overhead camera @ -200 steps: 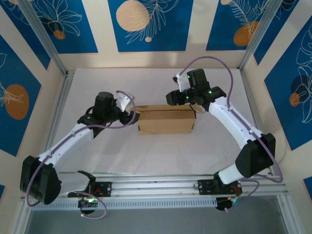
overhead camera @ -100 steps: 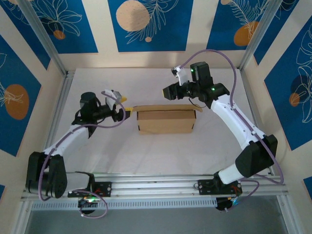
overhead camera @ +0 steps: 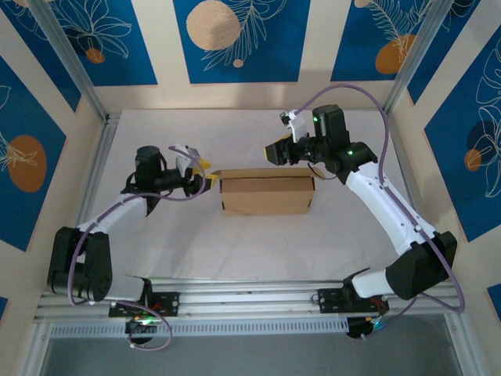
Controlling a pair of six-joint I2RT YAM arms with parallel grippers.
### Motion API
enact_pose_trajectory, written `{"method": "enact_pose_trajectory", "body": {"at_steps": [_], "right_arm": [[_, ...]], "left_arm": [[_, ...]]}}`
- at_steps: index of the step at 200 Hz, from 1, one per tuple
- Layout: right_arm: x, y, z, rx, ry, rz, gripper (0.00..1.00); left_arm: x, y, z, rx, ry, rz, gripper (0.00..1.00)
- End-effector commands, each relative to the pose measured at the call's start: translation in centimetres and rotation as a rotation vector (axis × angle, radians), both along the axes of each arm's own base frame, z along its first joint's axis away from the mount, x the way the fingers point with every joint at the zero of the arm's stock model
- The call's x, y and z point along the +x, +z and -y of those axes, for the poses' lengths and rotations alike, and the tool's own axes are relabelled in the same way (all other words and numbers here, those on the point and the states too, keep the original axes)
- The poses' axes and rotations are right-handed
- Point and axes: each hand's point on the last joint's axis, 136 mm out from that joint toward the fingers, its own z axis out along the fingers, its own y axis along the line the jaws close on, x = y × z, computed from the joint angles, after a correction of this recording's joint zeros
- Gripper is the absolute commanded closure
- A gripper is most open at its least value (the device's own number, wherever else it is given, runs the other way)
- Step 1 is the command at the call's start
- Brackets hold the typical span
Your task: Fold the paper box
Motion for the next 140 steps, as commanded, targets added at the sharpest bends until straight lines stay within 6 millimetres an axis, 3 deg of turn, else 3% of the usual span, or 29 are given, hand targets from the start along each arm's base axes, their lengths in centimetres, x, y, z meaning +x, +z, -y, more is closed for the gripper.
{"method": "enact_pose_trajectory", "body": {"at_steps": [1,30,53,87,104,140], "right_arm": [[-0.1,-0.2,0.3,-0.014,-0.02,-0.002,0.46],[-0.1,-0.5,0.4,-0.023,-0.028,-0.016,0.46],[-0.3,-0.6,0.6,-0.028,-0.036,-0.025,0.46],[-0.1,-1.1,1.4,-0.054,-0.093,-0.04,0.49],[1.5,-1.8,3.4,-0.092,-0.259,-0.05,0.53],[3.0,-4.5,9.0,-0.156,-0.555,-0.111,0.58]], "left_arm": [[-0.2,0.5,0.4,0.008,-0.046,0.027,0.47],[-0.6,-0.1,0.9,0.053,-0.064,0.036,0.48],[-0.3,-0.4,1.1,0.084,-0.058,0.033,0.56],[-0.3,0.0,1.3,0.1,-0.056,0.049,0.84],[-0.6,0.0,1.6,0.114,-0.062,0.06,1.0],[-1.1,-0.4,2.0,0.173,-0.031,0.081,1.0]]}}
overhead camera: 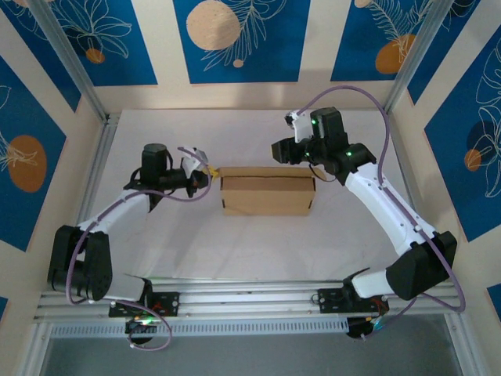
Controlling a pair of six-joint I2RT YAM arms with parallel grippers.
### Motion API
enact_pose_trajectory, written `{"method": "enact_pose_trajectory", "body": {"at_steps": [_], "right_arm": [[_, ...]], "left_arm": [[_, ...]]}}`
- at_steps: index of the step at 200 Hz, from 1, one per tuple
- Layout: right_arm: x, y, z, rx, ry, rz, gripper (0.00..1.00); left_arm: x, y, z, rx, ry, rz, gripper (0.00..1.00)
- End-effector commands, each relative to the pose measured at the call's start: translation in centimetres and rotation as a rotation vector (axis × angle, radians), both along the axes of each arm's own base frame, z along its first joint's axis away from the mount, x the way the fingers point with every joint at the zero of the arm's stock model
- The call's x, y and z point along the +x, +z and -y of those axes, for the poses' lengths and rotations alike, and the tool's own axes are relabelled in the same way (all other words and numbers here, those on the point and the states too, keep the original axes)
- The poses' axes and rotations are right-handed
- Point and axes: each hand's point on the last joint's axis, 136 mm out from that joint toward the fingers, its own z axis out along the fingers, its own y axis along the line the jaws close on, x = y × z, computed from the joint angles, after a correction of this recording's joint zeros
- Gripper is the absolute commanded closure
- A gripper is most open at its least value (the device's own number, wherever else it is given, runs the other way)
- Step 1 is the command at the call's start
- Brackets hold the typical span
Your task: Fold the paper box
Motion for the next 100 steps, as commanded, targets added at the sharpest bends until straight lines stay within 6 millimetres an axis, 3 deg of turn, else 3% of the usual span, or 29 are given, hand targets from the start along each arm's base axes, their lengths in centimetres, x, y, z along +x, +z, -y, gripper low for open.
{"method": "enact_pose_trajectory", "body": {"at_steps": [1,28,55,69,100], "right_arm": [[0.8,-1.5,5.1,-0.048,-0.273,-0.039,0.58],[0.8,-2.6,10.3,0.031,-0.508,-0.11,0.53],[0.4,-4.1,13.2,0.18,-0.631,-0.188,0.51],[0.3,-5.0,13.9,0.253,-0.666,-0.243,0.52],[0.4,-5.7,12.9,0.379,-0.63,-0.315,0.55]], "left_arm": [[-0.4,0.3,0.4,0.051,0.012,0.033,1.0],[-0.1,-0.1,0.4,0.087,0.072,0.034,1.0],[0.6,0.0,0.0,0.087,0.177,0.003,1.0],[0.4,0.2,0.0,0.088,0.199,0.006,1.0],[-0.5,0.2,0.4,0.106,0.204,0.041,1.0]]}}
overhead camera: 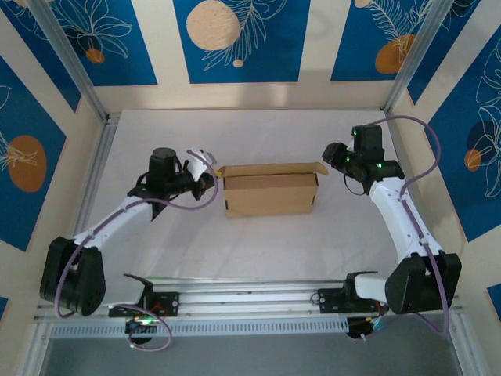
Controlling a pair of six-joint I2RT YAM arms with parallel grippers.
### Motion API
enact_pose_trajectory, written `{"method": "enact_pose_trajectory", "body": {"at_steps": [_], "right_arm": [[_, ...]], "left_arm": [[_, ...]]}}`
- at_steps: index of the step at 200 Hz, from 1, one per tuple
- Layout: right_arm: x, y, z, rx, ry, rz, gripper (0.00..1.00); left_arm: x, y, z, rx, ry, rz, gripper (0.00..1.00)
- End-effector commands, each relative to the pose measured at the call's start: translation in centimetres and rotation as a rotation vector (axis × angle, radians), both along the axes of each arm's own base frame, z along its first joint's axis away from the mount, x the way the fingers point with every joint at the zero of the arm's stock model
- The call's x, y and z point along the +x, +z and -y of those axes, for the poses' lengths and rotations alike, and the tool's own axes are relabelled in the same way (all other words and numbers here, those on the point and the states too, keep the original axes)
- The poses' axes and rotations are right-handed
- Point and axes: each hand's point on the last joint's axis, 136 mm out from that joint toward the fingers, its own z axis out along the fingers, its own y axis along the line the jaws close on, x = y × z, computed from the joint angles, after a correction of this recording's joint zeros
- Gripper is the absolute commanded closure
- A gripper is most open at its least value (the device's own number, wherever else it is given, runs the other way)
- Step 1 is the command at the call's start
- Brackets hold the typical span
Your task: Fold the paper box
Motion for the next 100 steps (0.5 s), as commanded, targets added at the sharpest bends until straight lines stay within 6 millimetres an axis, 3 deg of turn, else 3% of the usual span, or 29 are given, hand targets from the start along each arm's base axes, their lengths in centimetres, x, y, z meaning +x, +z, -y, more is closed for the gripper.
{"method": "enact_pose_trajectory", "body": {"at_steps": [1,62,100], "right_arm": [[-0.1,0.1,-2.0,0.173,0.02,-0.015,0.56],[-2.1,0.4,-6.7,0.444,0.137,-0.094,0.61],[-3.8,0.5,-8.8,0.465,0.169,-0.121,0.61]], "left_arm": [[-0.4,0.1,-0.1,0.02,0.043,0.02,1.0],[1.1,0.7,-0.2,-0.063,0.258,-0.144,1.0],[0.8,1.4,0.8,-0.096,0.362,-0.17,1.0]]}}
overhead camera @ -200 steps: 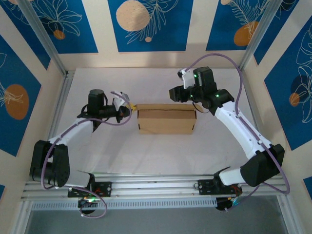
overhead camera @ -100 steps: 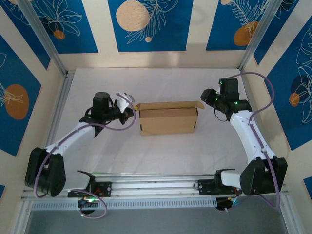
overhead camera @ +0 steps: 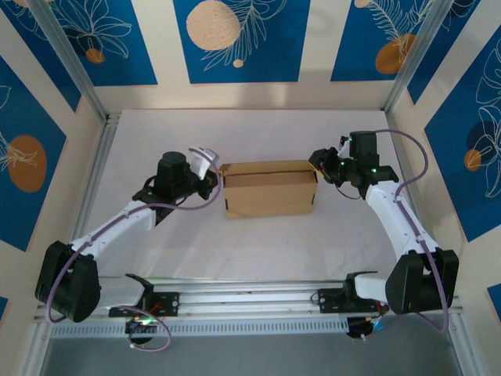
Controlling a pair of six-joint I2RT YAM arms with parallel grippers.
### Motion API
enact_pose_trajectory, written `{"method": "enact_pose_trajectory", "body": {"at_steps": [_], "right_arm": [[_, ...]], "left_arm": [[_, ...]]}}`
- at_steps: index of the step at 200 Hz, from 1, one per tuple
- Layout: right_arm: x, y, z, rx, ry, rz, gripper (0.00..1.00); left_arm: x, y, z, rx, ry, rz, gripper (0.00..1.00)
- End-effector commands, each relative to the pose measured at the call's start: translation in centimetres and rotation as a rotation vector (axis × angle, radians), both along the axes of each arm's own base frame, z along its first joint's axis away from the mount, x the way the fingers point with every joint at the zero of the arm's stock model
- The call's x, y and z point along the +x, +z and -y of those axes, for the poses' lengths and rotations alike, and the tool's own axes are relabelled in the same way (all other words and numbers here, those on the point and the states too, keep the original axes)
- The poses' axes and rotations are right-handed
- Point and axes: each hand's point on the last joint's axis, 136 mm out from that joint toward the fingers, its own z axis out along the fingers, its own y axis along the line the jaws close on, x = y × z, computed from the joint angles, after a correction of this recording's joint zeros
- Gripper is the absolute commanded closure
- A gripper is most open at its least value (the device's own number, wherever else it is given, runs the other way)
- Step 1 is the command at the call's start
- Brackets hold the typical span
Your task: Fold the paper box
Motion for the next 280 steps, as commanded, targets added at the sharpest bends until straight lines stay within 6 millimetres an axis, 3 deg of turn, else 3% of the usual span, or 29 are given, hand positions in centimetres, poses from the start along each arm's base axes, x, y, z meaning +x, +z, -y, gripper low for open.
{"method": "enact_pose_trajectory", "body": {"at_steps": [1,57,90,122,195,241,280], "right_arm": [[-1.9,1.2,-2.5,0.076,0.064,-0.012,0.62],[-2.5,0.9,-3.0,-0.074,0.125,0.025,0.62],[-2.6,0.5,-2.9,-0.164,0.18,0.051,0.62],[-2.7,0.6,-2.8,-0.242,0.229,0.11,0.62],[-3.5,0.0,-2.8,-0.41,0.32,0.163,0.74],[-3.6,0.4,-2.3,-0.492,0.336,0.208,0.76],[-3.6,1.5,-3.1,-0.478,0.359,0.272,0.77]], "left_arm": [[0.2,1.4,0.5,-0.05,0.105,-0.03,1.0],[-0.5,0.9,1.6,-0.106,0.153,-0.079,1.0],[-1.7,0.7,3.2,-0.146,0.078,-0.115,0.87],[-2.3,1.6,3.0,-0.137,0.061,-0.089,0.84],[-2.5,0.2,1.6,-0.059,0.096,-0.078,0.96],[-2.4,0.0,1.1,-0.027,0.104,-0.045,1.0],[-2.4,1.7,1.2,-0.062,0.096,0.022,1.0]]}}
